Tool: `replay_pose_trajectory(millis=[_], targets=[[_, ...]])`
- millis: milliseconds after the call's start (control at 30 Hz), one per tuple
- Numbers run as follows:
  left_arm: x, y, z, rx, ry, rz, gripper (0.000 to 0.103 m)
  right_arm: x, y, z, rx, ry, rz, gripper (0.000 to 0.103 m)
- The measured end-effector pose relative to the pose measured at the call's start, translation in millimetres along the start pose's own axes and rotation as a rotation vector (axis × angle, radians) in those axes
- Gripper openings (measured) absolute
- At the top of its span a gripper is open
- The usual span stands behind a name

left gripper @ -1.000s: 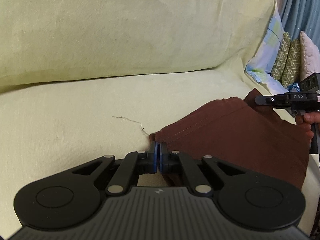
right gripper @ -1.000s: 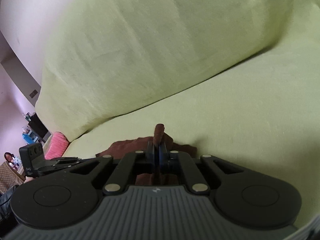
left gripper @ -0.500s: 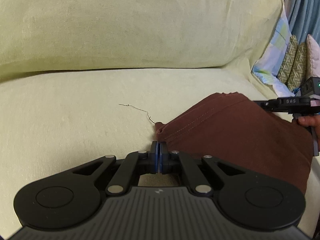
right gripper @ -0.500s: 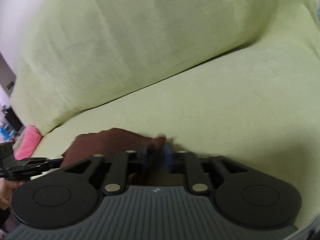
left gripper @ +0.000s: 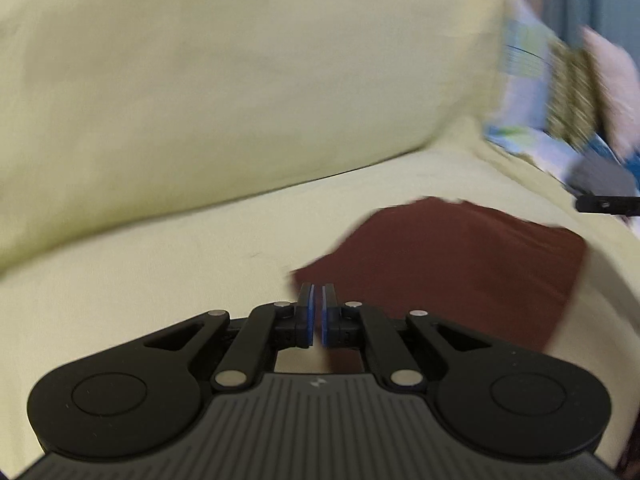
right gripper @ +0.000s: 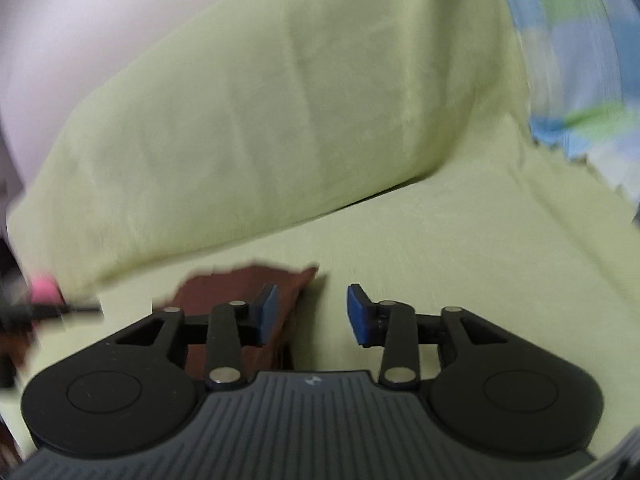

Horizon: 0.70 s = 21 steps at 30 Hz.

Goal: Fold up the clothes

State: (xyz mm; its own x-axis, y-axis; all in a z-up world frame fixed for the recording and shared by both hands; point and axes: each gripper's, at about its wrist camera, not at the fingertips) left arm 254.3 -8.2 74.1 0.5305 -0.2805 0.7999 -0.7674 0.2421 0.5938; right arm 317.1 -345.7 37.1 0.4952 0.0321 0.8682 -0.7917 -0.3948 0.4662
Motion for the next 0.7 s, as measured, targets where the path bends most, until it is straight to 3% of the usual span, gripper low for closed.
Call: replay_pose_trajectory(millis=[33, 133, 167, 200, 267, 367, 633, 667, 700], targets=[[-5.4, 5.5, 21.8, 0.003, -0.093, 0.008, 0.045, -5.5, 7.6, -18.3, -0.019, 0.142, -0.019, 0.060], [-34.5, 15.7, 81.2, 0.064, -0.387, 0.022, 0.046, -21.5, 22.1, -65.0, -0.064, 0.575, -0.067, 0.061], [-40.0, 17.8, 91.4, 0.084, -0.440, 0.029, 0.046, -28.3, 23.2, -76.4, -0.074, 0.708, -0.078, 0.061], [-58.2, 18.8, 115.0, 0.125, -0.567, 0.033, 0.046, -35.1, 24.4, -87.9, -0.084, 0.842, -0.089, 0.061], [-78.4, 10.5, 134.8, 0.172, -0.692, 0.011, 0.046, -50.5, 20.8, -102.8, -0.098, 1.056, -0.096, 0.062], [-96.4, -0.7, 152.0, 0.232, -0.806, -0.007, 0.047, -57.9, 9.2, -115.9, -0.108, 1.216, -0.093, 0.064], [-112.5, -29.6, 160.3, 0.313, -0.978, -0.027, 0.044, -68.6, -9.2, -127.1, -0.146, 1.368, -0.085, 0.070], [-113.8, -32.7, 160.2, 0.311, -0.982, -0.035, 0.035, -72.0, -7.8, -129.1, -0.138, 1.378, -0.075, 0.070], [-115.0, -35.7, 160.0, 0.309, -0.985, -0.044, 0.013, -75.5, -9.9, -132.5, -0.133, 1.402, -0.064, 0.072]])
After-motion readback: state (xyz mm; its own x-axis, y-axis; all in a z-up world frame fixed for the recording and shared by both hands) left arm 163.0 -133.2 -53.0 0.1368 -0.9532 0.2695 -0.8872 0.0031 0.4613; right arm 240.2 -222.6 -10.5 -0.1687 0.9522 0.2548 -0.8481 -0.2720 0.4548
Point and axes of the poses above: each gripper's, at about its wrist camera, not at the fingertips, and y roughly against the way its jaws point, z to its right, x to its top, and after that the axes turned 4 degrees about y, right-handed
